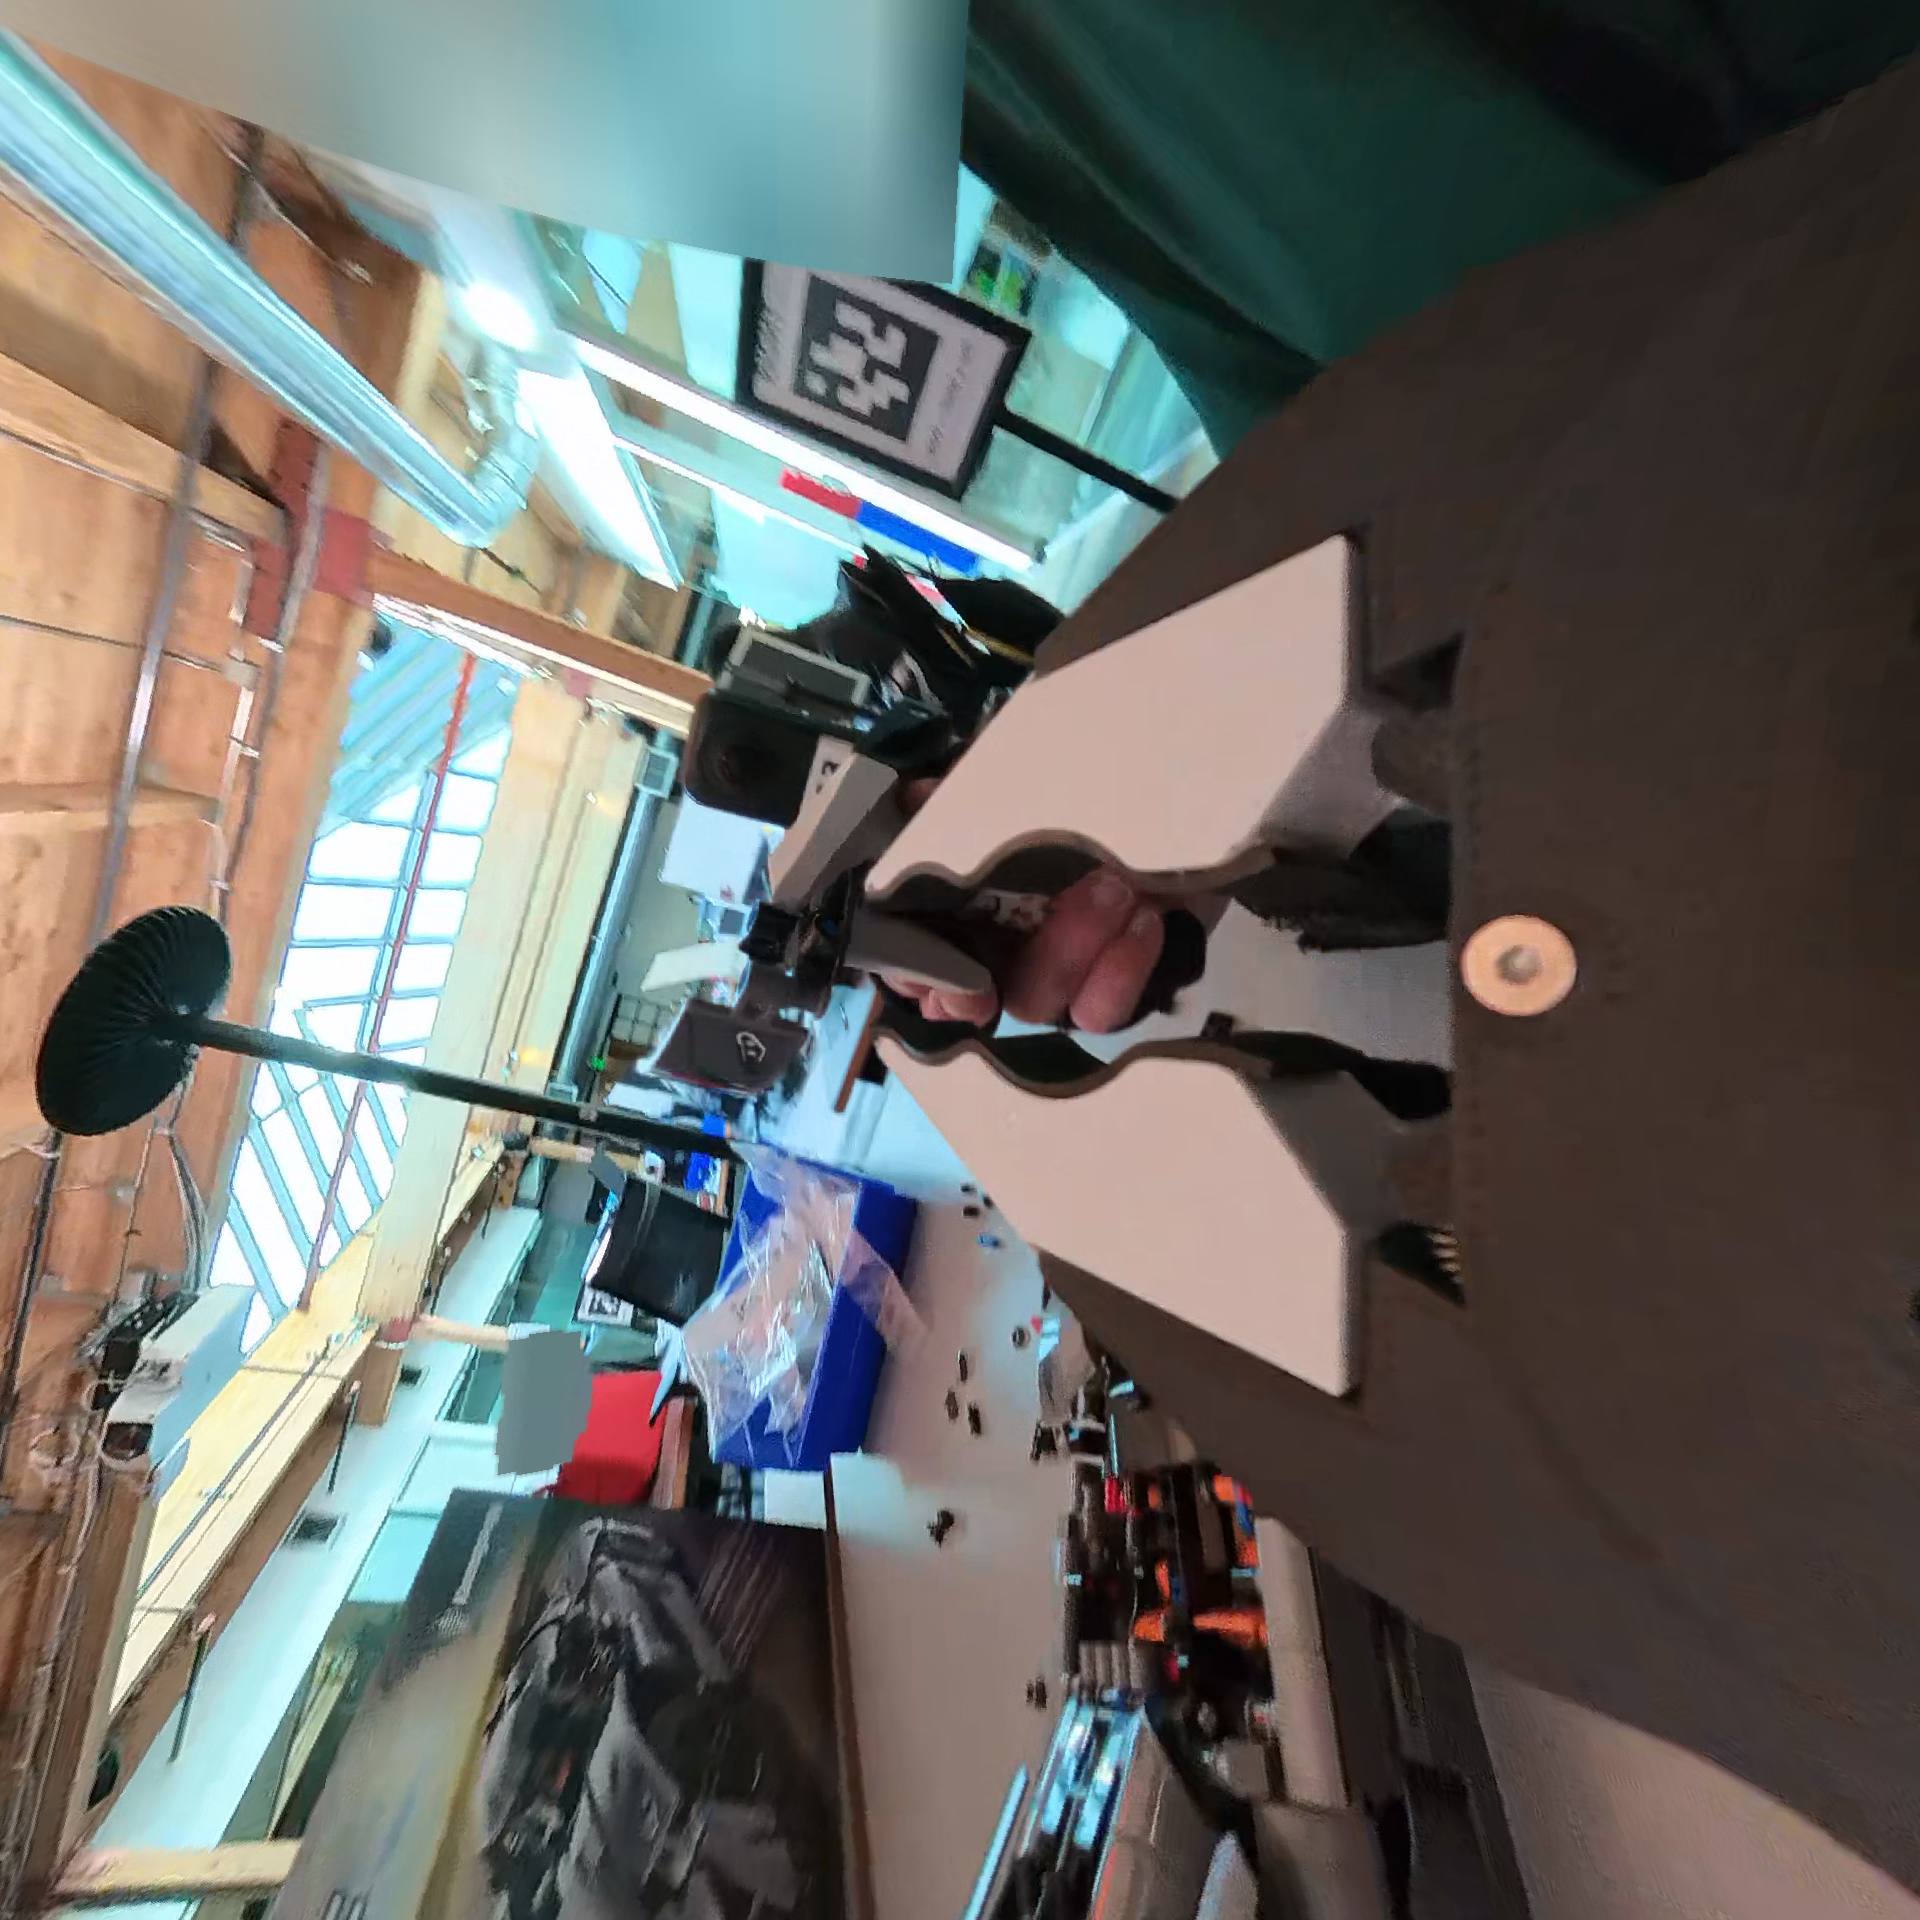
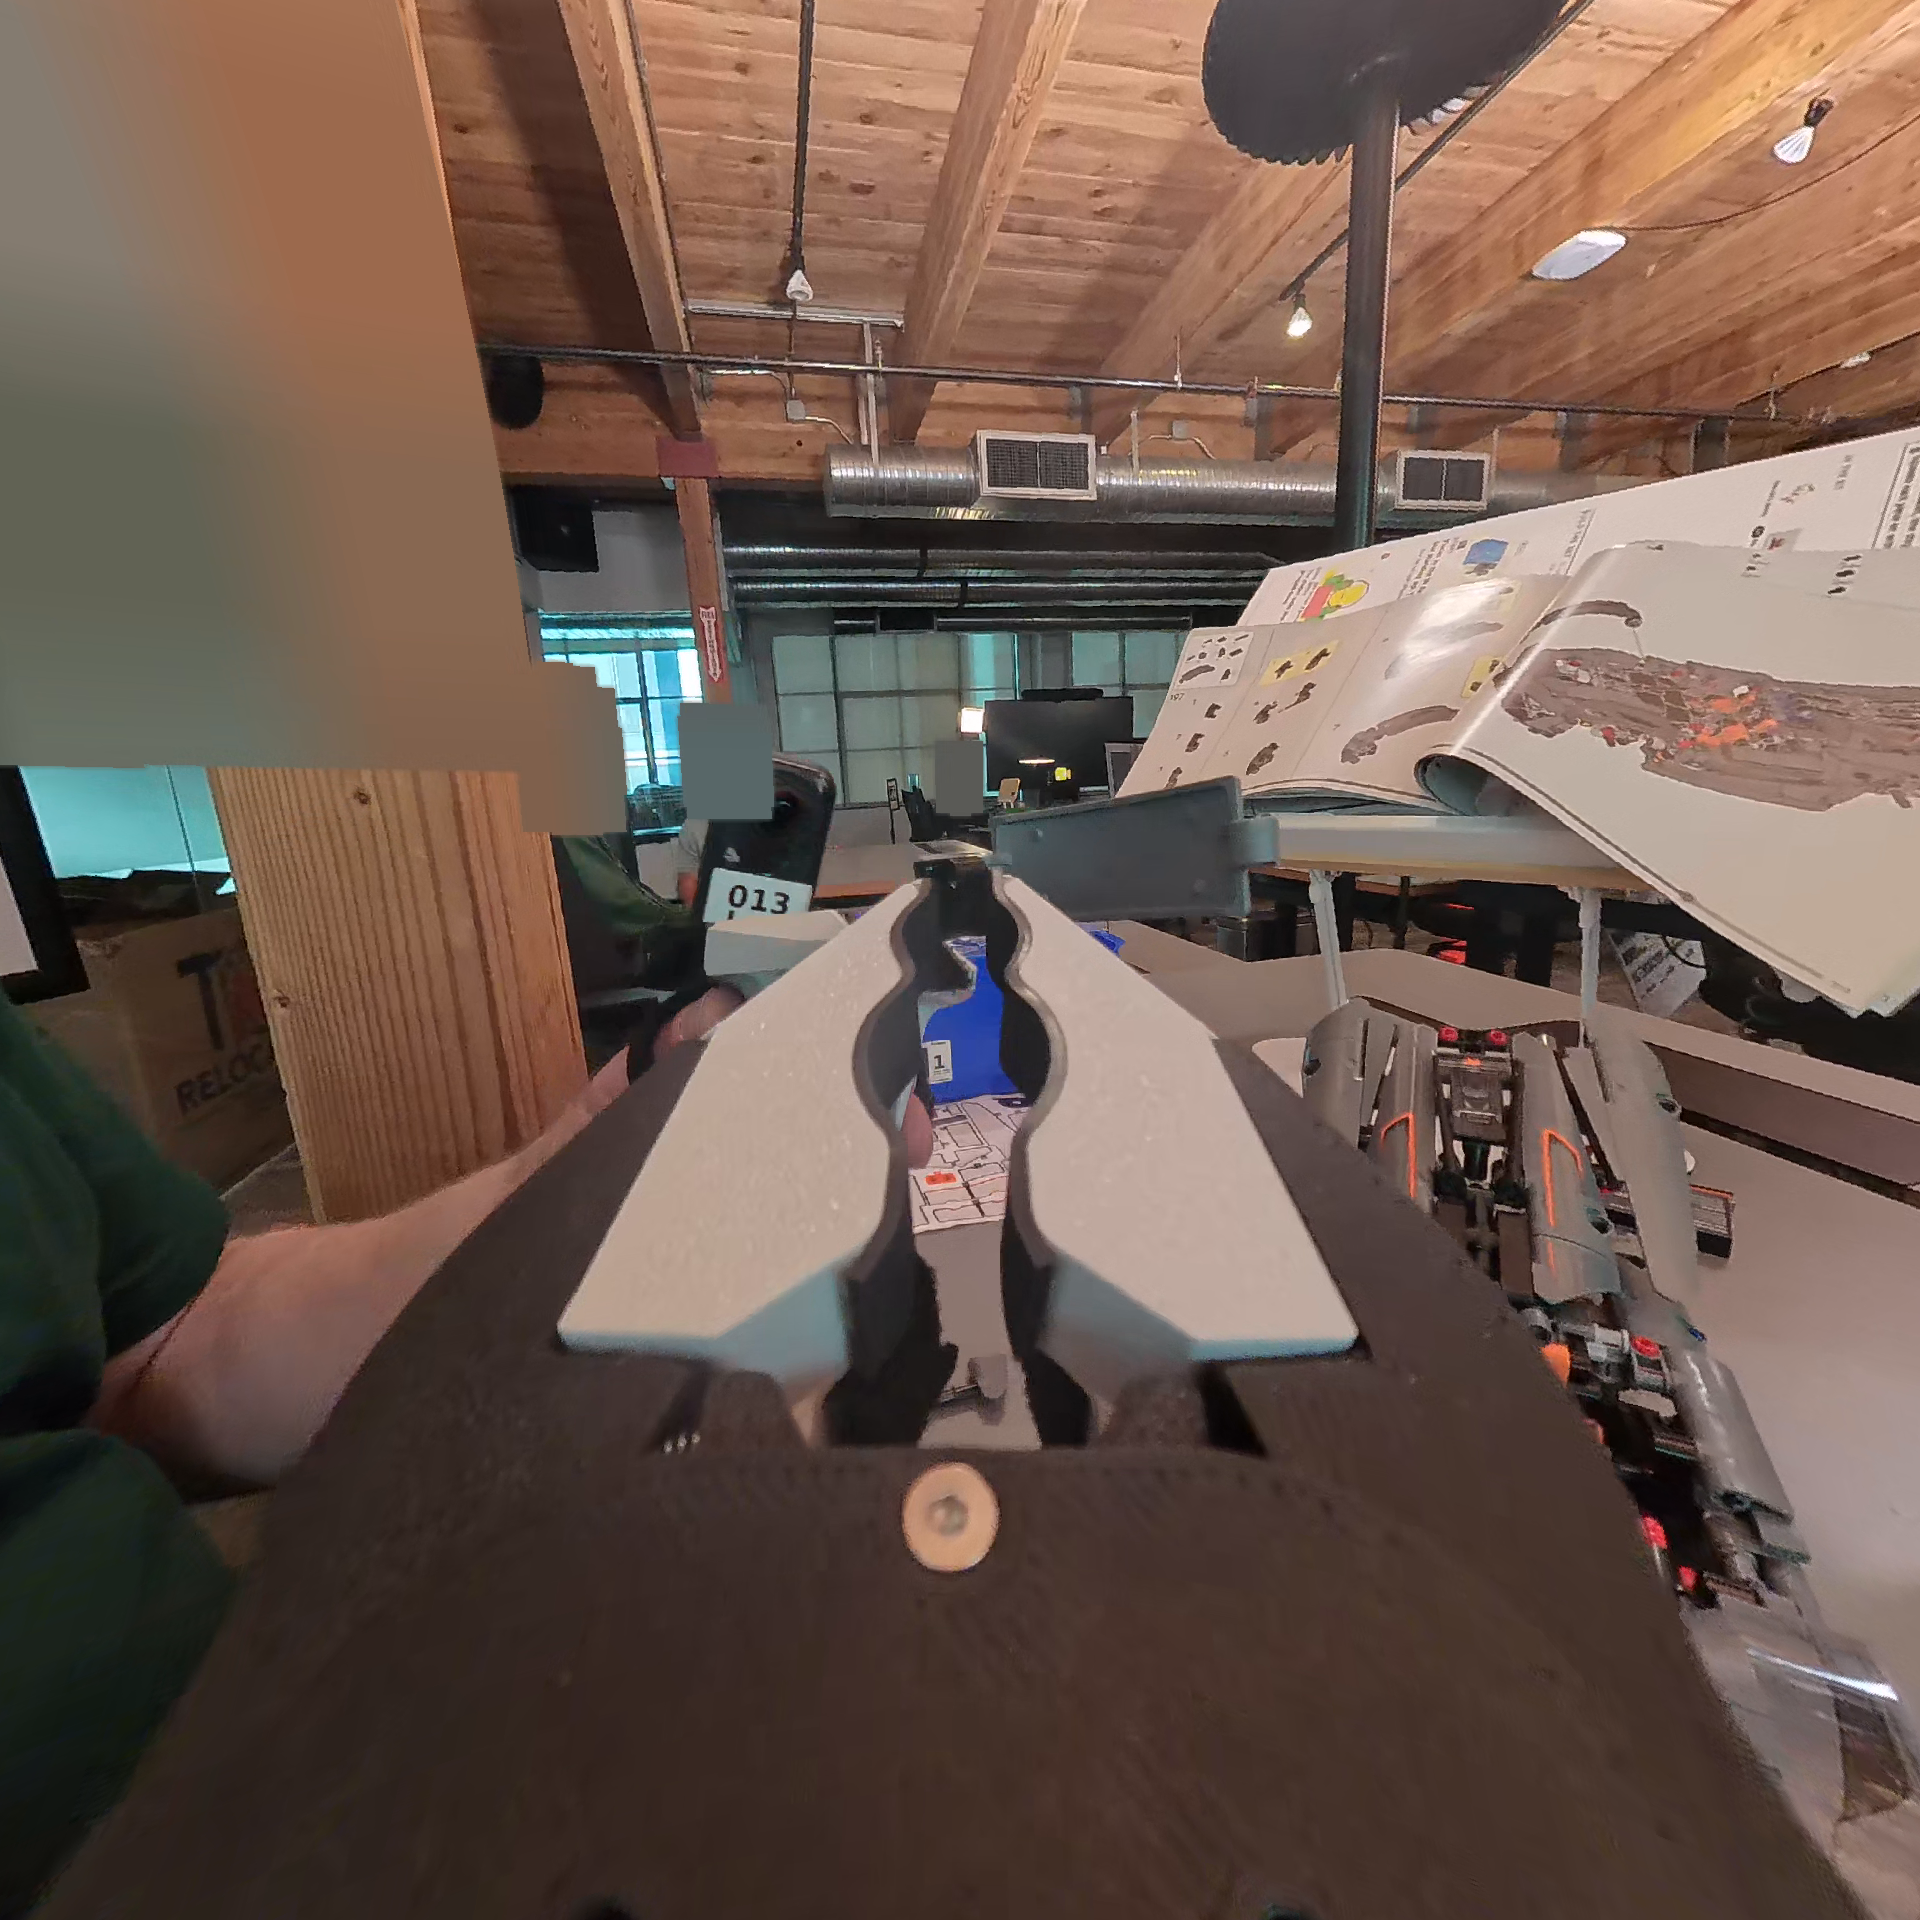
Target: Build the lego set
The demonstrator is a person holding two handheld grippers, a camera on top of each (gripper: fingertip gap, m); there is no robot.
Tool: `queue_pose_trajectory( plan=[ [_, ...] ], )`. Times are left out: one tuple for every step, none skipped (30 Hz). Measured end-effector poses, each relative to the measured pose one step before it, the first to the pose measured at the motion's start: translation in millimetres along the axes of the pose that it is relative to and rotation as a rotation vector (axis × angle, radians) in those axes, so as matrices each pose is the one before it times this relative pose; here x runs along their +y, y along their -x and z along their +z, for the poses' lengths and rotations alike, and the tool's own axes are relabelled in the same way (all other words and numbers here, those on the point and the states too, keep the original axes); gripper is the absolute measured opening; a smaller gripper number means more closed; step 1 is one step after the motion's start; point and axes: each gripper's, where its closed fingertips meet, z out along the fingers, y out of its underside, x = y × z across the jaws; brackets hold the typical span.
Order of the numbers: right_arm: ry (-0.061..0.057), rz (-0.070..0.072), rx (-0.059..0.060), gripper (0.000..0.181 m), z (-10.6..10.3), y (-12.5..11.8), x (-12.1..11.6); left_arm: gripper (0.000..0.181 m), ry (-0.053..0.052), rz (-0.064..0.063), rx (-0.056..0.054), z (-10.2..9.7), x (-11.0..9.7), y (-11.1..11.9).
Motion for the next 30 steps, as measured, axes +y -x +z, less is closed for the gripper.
queue_pose_trajectory(
  plan=[
    [0.0031,-0.0088,0.0004,0.006,0.83,0.46,-0.08,0.019,-0.0165,-0.0382,0.0199,-1.19,-0.61,-0.10],
    [0.0076,-0.0104,0.0014,0.006,1.13,0.42,0.58,0.020,-0.0159,-0.0416,0.0237,-0.80,-0.88,-0.72],
    [0.0094,-0.0143,0.0016,0.006,1.27,0.61,0.91,0.020,-0.0182,-0.0413,0.0259,-0.62,-1.54,-1.21],
    [0.0085,-0.0129,0.0011,0.006,1.26,0.78,0.93,0.021,-0.0166,-0.0354,0.0231,-0.37,-1.53,-1.02],
    [0.0079,-0.0120,0.0002,0.006,1.33,0.86,0.72,0.022,-0.0135,-0.0297,0.0183,-0.28,-1.42,-0.52],
    [0.0079,-0.0142,0.0020,0.006,1.16,0.75,0.83,0.021,-0.0067,-0.0259,0.0160,0.08,-0.53,-0.46],
    [0.0085,-0.0148,0.0031,0.006,1.18,0.66,0.98,0.021,-0.0038,-0.0191,0.0130,0.22,-0.19,-0.41],
    [0.0096,-0.0134,0.0020,0.006,1.13,0.61,1.02,0.020,-0.0029,-0.0154,0.0128,0.18,0.03,-0.55],
    [0.0055,-0.0115,-0.0001,0.006,0.91,1.04,0.67,0.017,0.0012,-0.0150,0.0111,0.40,0.60,-0.49],
    [0.0042,-0.0095,-0.0016,0.006,0.83,0.99,0.43,0.016,0.0006,-0.0099,0.0062,0.24,0.49,0.18],
    [0.0065,-0.0098,0.0006,0.006,0.63,0.75,0.82,0.013,-0.0032,-0.0031,-0.0001,-0.23,-0.01,0.82],
    [0.0049,-0.0091,0.0054,0.006,0.37,-0.18,0.48,0.012,-0.0057,-0.0020,0.0015,-0.43,-0.59,0.50],
    [0.0021,-0.0066,0.0023,0.006,0.04,0.02,0.18,0.012,0.0004,-0.0048,0.0062,-0.09,0.03,-0.16],
    [0.0014,-0.0014,0.0006,0.006,-0.10,-0.18,0.19,0.011,-0.0015,-0.0015,0.0040,-0.18,-0.19,-0.09],
    [0.0025,0.0002,0.0021,0.006,0.07,-0.54,0.65,0.009,-0.0037,0.0032,0.0003,-0.18,-0.43,0.04],
    [0.0014,0.0001,0.0021,0.006,-0.07,-0.64,0.55,0.008,-0.0010,0.0039,-0.0014,-0.04,-0.20,0.26],
    [-0.0003,0.0032,-0.0011,0.006,-0.05,-0.32,0.01,0.008,0.0017,0.0049,-0.0017,0.11,0.17,0.23],
    [0.0003,0.0052,0.0000,0.006,0.02,-0.53,0.13,0.008,-0.0005,0.0064,-0.0044,0.07,-0.09,0.48],
    [-0.0001,0.0042,0.0012,0.006,0.11,-0.55,0.17,0.008,-0.0011,0.0066,-0.0049,0.08,-0.15,0.48],
    [-0.0009,0.0016,0.0002,0.007,0.05,-0.21,0.00,0.008,0.0016,0.0041,-0.0018,0.03,0.10,0.22],
    [0.0017,0.0000,0.0022,0.007,0.10,-0.40,0.20,0.007,0.0006,0.0066,-0.0036,-0.22,-0.19,0.37],
    [0.0030,0.0006,0.0029,0.007,0.30,-0.44,0.47,0.007,-0.0034,0.0098,-0.0070,-0.42,-0.68,0.72],
    [0.0020,0.0021,0.0021,0.007,0.35,-0.41,0.44,0.006,0.0005,0.0106,-0.0095,-0.45,-0.25,0.89],
    [-0.0019,0.0033,0.0017,0.008,-0.15,-0.62,-0.20,0.005,0.0029,0.0145,-0.0103,-0.28,0.12,0.81],
    [-0.0022,0.0033,0.0040,0.008,-0.41,-1.06,-0.32,0.006,0.0021,0.0150,-0.0116,-0.49,-0.29,0.84],
    [0.0004,0.0050,0.0032,0.008,-0.51,-1.24,-0.11,0.005,0.0007,0.0182,-0.0167,-0.72,-0.76,1.50],
    [0.0018,0.0065,0.0034,0.010,-0.31,-1.24,0.17,0.005,0.0067,0.0231,-0.0170,-0.82,-0.23,1.33],
    [0.0035,0.0044,0.0031,0.011,-0.06,-1.11,0.49,0.005,0.0100,0.0210,-0.0138,-0.61,0.07,0.96],
    [0.0062,0.0005,-0.0016,0.014,0.23,-0.19,0.86,0.005,0.0079,0.0166,-0.0126,-0.74,-0.44,0.93],
    [0.0080,-0.0017,0.0007,0.014,0.30,-0.36,1.04,0.005,0.0121,0.0170,-0.0150,-0.76,-0.01,1.37]
  ],
)
